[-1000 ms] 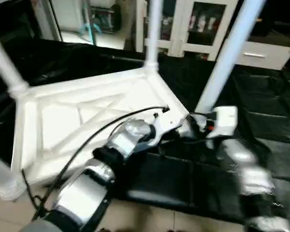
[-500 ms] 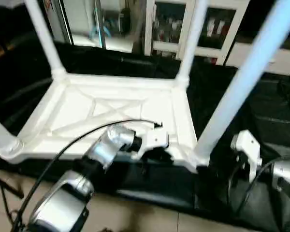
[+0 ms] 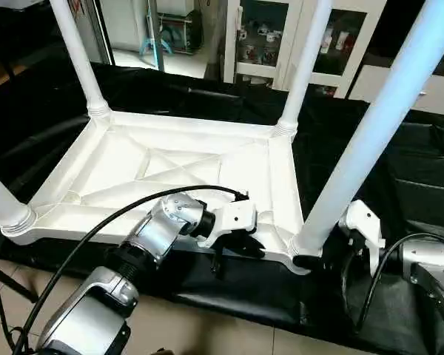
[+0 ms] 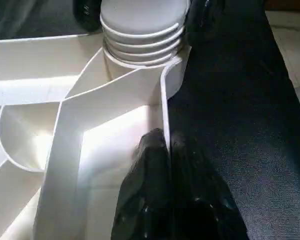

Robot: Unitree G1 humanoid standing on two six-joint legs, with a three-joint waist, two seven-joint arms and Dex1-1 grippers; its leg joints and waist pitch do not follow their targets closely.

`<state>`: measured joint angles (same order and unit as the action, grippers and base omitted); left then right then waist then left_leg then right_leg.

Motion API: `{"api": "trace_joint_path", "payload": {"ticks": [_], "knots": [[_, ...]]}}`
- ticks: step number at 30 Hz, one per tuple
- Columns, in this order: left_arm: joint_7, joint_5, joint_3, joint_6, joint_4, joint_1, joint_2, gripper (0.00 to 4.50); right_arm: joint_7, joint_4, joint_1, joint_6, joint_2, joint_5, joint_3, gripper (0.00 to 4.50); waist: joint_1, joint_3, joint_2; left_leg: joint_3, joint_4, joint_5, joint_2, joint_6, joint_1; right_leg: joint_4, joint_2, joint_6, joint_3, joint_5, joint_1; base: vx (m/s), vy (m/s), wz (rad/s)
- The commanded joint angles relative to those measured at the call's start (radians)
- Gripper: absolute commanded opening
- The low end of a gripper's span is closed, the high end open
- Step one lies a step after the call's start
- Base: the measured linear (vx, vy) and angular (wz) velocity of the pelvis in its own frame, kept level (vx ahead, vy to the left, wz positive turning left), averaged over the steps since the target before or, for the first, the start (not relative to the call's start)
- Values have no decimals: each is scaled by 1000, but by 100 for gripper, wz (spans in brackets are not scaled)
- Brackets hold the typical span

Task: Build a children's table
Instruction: Rotate leg to tighten

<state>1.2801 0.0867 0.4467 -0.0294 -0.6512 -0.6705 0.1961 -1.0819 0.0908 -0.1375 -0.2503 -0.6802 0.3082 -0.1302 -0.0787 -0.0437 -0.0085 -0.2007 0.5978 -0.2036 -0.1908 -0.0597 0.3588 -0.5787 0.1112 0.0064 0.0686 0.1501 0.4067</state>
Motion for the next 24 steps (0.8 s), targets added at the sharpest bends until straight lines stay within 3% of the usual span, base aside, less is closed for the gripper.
{"api": "trace_joint_path", "payload": {"ticks": [1,3,8,15,18,20,22,23,24], "knots": [[12,-11,7,-4,20,7,-9,0,-15,11,-16,19,-3,-5,-5,329,6,57,-26,16,-76,-210,-45,94,-4,63,44,-217,-37,302,-44,0,0,0],[11,-9,7,-3,21,7,-9,0,-27,25,-21,26,-2,-7,-3,298,6,58,-26,16,-76,-211,-45,92,-5,64,44,-213,-37,309,-44,0,0,0],[9,-6,11,2,24,8,-10,0,-50,43,-22,34,-4,-9,-5,274,5,59,-26,16,-75,-199,-45,97,-5,61,43,-219,-37,286,-44,0,0,0],[5,-1,14,-1,18,9,-10,0,-57,55,-13,39,1,-8,-1,269,5,60,-27,16,-73,-191,-44,100,-4,60,42,-219,-37,282,-45,0,0,0],[-38,4,3,8,-1,5,-24,0,22,81,-15,-4,48,3,30,269,7,59,-26,16,-75,-198,-44,99,-3,63,42,-218,-36,297,-44,0,0,0],[-75,8,-8,24,-20,-6,-36,0,97,106,-28,-19,79,-13,44,269,13,56,-27,16,-78,-228,-44,82,-4,68,40,-205,-36,339,-41,0,0,0],[-194,1,-57,80,-89,-49,-90,0,297,160,-61,-98,177,-35,76,269,33,54,-27,20,-82,-279,-37,40,-5,75,35,-184,-31,404,-35,0,0,0],[-214,-2,-66,92,-104,-59,-102,0,330,165,-67,-113,199,-36,79,269,46,56,-32,28,-85,-301,-35,21,3,76,36,-161,-26,446,-45,0,0,0],[-231,-3,-72,99,-116,-68,-112,0,355,168,-71,-124,216,-39,80,268,51,56,-33,29,-86,-308,-35,17,3,78,37,-153,-26,458,-45,0,0,0]]}}
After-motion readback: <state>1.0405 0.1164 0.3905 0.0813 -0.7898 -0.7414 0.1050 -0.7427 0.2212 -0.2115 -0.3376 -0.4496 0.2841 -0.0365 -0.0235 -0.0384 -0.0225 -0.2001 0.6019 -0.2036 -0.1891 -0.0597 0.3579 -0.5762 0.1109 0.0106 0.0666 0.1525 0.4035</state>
